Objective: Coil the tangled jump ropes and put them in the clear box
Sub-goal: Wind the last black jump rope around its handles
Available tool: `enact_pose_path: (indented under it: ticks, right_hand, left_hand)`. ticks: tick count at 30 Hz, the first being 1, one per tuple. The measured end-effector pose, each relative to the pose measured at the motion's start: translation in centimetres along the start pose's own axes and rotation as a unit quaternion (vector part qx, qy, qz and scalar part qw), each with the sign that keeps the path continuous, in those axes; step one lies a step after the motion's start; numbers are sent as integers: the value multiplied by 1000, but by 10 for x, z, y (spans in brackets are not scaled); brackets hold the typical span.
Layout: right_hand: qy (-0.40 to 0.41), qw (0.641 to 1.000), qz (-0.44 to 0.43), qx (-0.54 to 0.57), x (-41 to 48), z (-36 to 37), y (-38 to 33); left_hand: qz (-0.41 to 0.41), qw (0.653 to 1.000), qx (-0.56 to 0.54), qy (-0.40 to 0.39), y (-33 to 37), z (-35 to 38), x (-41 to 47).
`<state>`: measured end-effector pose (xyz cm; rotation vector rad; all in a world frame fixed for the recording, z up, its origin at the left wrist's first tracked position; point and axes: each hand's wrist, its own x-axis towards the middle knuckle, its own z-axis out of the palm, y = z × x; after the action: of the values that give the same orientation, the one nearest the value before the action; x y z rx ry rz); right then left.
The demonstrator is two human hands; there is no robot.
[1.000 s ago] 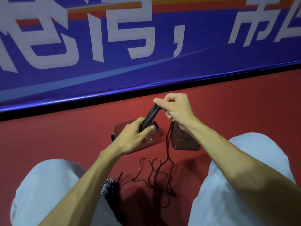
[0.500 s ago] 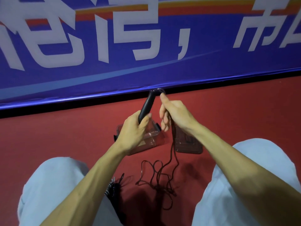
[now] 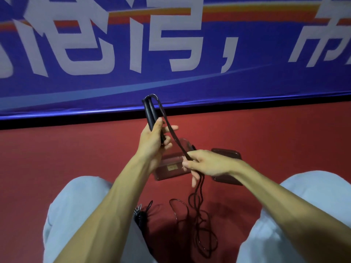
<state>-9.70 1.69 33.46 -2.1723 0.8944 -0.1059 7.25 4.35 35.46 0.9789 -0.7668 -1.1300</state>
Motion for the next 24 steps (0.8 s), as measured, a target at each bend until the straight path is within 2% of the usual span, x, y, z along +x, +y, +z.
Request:
enact_pose_path:
  ticks: [3, 6, 7, 9, 11, 14, 16, 17, 21, 24]
  right_hand:
    - [-16, 999, 11, -27, -6, -11, 1]
    - [-17, 989, 26, -147, -12, -21, 7]
    - [-13, 987, 29, -155, -14, -24, 9]
    - [13, 992, 21, -122, -18, -28, 10]
    - [56, 994, 0, -91, -20, -32, 9]
    - [142, 986, -30, -82, -22, -38, 7]
    - [200, 977, -55, -55, -22, -40, 7]
    - [226, 971, -66, -50, -21, -42, 7]
    - [319, 940, -90, -74, -17, -47, 11]
    - [372, 925, -70, -47, -16, -49, 15]
  left_hand:
    - [15, 999, 21, 19, -2, -1, 3]
    - [22, 999, 16, 45, -1, -4, 8]
    - [22, 998, 26, 58, -2, -6, 9]
    - [45, 987, 129, 81, -6, -11, 13]
    - [93, 947, 295, 86, -12, -16, 16]
    - [132, 846, 515, 32, -19, -18, 16]
    - [125, 781, 612, -10, -24, -12, 13]
    - [119, 760, 638, -31, -25, -9, 11]
    - [91, 731, 669, -101, -26, 1, 4]
    - [103, 709, 680, -156, -25, 8, -7]
